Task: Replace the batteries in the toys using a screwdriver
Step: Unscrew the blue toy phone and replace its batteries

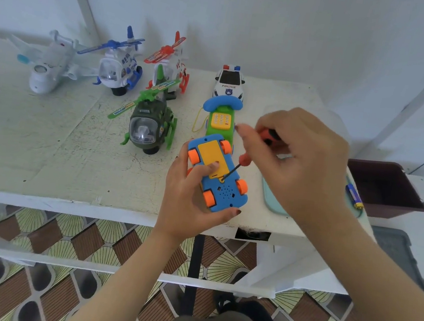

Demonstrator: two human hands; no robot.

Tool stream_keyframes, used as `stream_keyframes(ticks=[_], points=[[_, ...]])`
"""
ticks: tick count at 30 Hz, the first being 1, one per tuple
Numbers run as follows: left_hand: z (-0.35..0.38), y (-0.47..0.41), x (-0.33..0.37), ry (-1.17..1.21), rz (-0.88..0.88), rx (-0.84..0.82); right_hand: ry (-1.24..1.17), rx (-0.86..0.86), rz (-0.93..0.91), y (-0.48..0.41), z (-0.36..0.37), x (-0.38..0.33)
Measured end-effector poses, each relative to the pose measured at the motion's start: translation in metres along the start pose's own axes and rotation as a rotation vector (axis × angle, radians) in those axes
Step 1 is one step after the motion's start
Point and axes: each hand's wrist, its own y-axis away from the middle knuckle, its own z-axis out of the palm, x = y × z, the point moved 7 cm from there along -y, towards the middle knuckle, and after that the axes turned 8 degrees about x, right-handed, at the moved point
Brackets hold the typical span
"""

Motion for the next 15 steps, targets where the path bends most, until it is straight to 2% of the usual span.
stream_keyframes(ticks=[4,7,10,13,15], points=[[0.000,0.001,-0.004,0.040,-0.015,-0.002,0.192,0.014,0.041,-0.007,-0.001,0.010],[-0.001,0.001,-0.003,0.002,0.008,0.009,0.256,-0.167,0.115,-0.006,0.010,0.018],[0.000,0.000,-0.002,0.049,0.003,0.013,-0.004,-0.407,0.192,-0.002,0.018,0.020],[-0.001,0.000,-0.001,0.007,0.004,0.015,-0.260,-0.454,0.161,-0.004,0.013,0.012],[-0.002,0.000,0.000,0.018,0.009,0.018,-0.326,-0.462,0.135,-0.003,0.012,0.006]])
